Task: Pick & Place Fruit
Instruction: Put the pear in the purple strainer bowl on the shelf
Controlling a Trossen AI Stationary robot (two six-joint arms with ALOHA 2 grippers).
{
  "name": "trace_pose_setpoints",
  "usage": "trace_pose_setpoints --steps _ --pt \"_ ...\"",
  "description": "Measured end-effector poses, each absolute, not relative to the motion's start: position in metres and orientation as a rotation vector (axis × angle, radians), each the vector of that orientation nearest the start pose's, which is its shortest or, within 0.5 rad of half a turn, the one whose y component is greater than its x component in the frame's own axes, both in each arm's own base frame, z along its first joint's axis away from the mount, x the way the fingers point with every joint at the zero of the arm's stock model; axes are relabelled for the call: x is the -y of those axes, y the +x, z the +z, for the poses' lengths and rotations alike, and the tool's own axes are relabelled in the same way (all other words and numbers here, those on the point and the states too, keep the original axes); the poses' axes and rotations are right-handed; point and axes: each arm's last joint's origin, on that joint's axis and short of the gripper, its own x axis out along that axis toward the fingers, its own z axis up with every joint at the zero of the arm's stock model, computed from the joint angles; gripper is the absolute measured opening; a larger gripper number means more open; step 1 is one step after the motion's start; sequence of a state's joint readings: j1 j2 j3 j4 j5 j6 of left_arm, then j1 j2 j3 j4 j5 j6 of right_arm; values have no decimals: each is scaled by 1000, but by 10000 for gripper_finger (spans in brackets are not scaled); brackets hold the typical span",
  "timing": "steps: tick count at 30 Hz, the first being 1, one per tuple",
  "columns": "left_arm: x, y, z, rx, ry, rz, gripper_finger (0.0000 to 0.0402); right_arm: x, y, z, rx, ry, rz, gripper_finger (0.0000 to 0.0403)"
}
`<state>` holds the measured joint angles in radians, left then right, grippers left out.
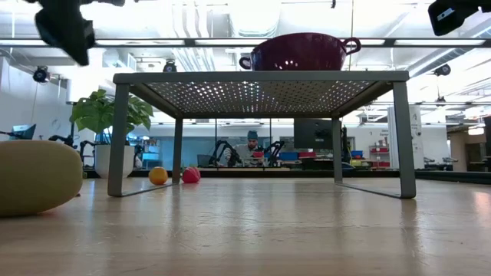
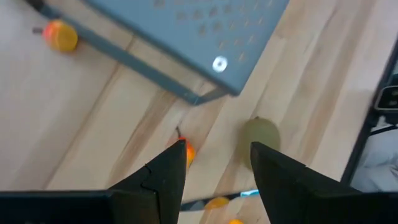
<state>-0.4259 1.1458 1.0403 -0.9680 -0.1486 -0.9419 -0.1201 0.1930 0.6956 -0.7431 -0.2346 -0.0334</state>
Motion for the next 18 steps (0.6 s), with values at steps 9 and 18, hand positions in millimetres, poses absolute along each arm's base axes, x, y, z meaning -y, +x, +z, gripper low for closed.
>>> trace_pose_setpoints --steps 9,18 --pt "90 183 274 -1103 -595 284 183 -2 40 302 -235 9 117 8" --pt "93 180 265 -1138 -626 282 183 -2 40 302 -235 9 118 8"
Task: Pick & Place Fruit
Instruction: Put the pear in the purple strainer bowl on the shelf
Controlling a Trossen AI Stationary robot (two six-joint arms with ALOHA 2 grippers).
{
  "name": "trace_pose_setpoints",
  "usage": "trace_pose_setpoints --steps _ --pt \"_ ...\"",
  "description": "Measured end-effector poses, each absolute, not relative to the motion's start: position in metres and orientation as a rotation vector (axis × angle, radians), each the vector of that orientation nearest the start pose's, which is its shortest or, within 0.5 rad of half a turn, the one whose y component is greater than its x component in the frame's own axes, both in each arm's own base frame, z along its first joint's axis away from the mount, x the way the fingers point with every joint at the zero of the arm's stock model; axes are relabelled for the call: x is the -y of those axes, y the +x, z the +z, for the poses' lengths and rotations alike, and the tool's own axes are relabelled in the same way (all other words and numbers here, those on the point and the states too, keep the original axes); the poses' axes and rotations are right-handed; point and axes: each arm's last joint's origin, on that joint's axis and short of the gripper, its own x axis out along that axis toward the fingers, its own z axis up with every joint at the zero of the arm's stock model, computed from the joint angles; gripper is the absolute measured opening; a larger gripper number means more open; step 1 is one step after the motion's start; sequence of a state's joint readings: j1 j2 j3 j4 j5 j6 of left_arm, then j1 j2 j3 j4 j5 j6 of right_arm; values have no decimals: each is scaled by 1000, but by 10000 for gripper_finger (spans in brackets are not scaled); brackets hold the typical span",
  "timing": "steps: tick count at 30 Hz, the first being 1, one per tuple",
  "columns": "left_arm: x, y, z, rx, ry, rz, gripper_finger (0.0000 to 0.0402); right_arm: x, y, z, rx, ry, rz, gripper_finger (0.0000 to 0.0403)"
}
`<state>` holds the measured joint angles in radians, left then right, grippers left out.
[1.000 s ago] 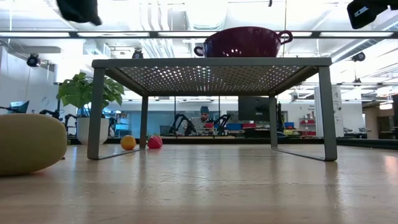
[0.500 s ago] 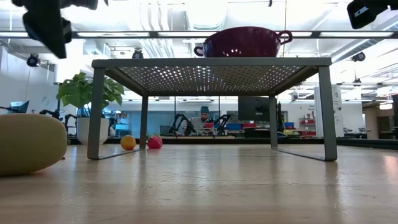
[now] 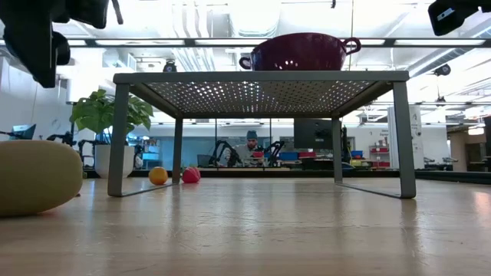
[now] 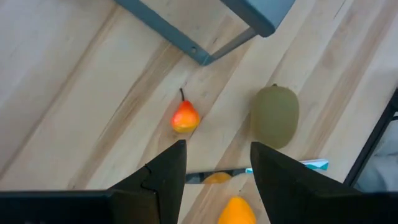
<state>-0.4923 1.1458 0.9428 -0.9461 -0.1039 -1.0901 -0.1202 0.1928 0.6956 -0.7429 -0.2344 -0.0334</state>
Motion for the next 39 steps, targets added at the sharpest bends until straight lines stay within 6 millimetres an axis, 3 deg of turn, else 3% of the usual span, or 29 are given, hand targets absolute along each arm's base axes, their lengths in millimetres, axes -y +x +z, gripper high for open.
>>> trace_pose_setpoints --steps 22,39 --pt "93 180 264 -1148 -474 183 183 -2 40 302 -235 9 118 8" --pt "93 181 215 -1097 -453 160 183 -2 40 302 -235 9 118 8"
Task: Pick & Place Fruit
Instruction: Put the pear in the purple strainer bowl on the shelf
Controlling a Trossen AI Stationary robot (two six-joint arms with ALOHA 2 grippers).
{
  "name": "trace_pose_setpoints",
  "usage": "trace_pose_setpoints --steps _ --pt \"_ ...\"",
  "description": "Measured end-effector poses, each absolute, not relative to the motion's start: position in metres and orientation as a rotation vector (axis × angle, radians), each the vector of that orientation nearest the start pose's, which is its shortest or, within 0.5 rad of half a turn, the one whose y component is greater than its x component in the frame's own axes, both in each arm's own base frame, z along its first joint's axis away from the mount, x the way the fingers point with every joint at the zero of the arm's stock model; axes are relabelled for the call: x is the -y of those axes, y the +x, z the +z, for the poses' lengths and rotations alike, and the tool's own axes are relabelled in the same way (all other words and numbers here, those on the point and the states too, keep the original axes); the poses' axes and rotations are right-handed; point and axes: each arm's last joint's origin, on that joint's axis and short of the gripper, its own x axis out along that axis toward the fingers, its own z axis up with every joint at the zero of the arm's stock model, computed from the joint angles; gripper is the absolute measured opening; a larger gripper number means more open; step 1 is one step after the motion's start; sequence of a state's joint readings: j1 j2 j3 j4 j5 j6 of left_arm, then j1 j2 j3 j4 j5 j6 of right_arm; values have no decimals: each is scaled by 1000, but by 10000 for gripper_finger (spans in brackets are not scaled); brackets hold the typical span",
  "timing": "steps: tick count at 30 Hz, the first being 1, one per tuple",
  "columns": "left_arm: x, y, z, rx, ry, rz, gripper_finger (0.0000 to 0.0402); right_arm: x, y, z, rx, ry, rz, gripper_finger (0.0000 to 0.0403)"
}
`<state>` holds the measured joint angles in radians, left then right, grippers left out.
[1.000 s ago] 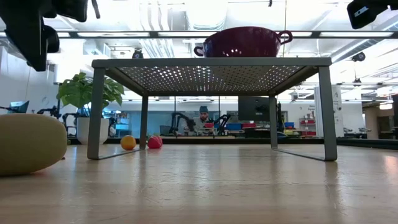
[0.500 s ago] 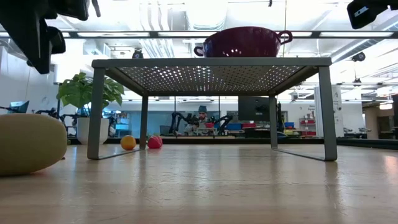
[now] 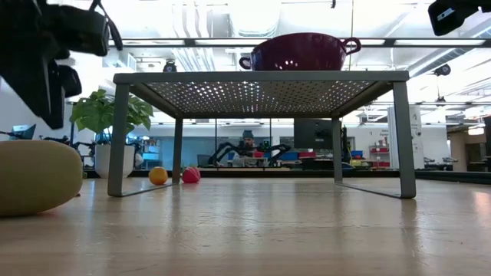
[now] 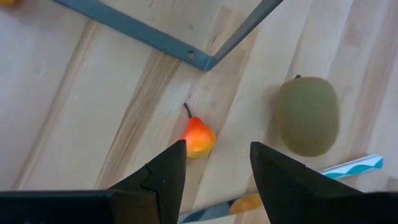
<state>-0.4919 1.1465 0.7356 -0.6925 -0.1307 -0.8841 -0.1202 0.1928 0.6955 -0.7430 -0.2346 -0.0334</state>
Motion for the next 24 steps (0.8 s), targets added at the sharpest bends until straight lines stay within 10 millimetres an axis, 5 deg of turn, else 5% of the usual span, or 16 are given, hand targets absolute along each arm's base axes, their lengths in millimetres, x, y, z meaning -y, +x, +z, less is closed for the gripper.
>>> trace_pose_setpoints --steps 24 --pt "95 185 175 -1147 -352 136 183 -2 40 302 -235 9 118 8"
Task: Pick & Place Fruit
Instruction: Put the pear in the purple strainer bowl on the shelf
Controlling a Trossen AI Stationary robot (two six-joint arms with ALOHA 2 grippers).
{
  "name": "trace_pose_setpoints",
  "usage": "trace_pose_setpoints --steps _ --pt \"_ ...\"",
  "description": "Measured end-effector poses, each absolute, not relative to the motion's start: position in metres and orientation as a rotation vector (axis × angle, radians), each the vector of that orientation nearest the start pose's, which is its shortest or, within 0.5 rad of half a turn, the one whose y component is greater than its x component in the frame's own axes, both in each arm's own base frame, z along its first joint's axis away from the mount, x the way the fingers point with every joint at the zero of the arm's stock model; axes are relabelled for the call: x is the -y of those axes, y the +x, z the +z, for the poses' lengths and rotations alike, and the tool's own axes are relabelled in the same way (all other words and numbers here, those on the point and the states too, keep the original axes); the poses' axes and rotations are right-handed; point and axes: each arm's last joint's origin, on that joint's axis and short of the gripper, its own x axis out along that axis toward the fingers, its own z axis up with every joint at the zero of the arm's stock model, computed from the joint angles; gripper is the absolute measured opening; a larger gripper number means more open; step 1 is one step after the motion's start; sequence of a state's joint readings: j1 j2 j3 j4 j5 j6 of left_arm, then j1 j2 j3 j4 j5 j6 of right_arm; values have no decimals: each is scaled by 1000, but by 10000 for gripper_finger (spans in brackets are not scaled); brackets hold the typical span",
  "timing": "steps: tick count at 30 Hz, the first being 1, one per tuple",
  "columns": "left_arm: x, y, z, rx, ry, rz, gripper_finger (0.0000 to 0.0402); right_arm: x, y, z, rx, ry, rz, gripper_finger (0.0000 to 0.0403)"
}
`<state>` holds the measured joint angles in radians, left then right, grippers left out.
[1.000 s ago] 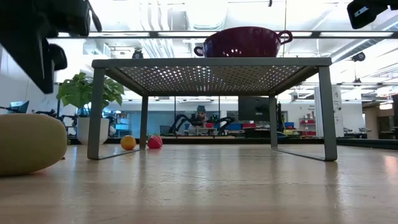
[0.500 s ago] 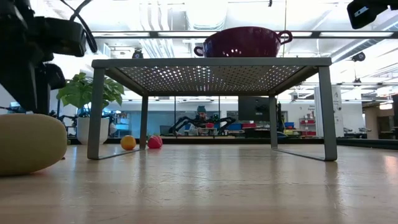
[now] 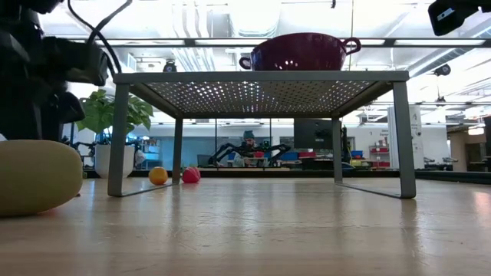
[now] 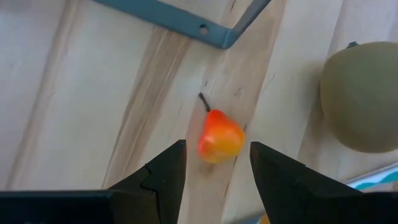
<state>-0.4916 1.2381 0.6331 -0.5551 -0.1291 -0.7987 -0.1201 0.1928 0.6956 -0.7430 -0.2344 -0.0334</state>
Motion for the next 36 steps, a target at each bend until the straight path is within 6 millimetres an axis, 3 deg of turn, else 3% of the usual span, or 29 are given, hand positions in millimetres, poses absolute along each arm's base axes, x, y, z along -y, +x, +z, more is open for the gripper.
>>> trace_pose_setpoints --steps 18,31,36 --pt "102 198 147 -1217 -299 161 183 -2 40 302 -235 9 118 8" --pt "102 198 148 -1215 -301 160 137 -2 40 302 -235 9 118 8" --pt "102 198 148 -1217 -299 162 136 -2 40 302 -235 9 118 8"
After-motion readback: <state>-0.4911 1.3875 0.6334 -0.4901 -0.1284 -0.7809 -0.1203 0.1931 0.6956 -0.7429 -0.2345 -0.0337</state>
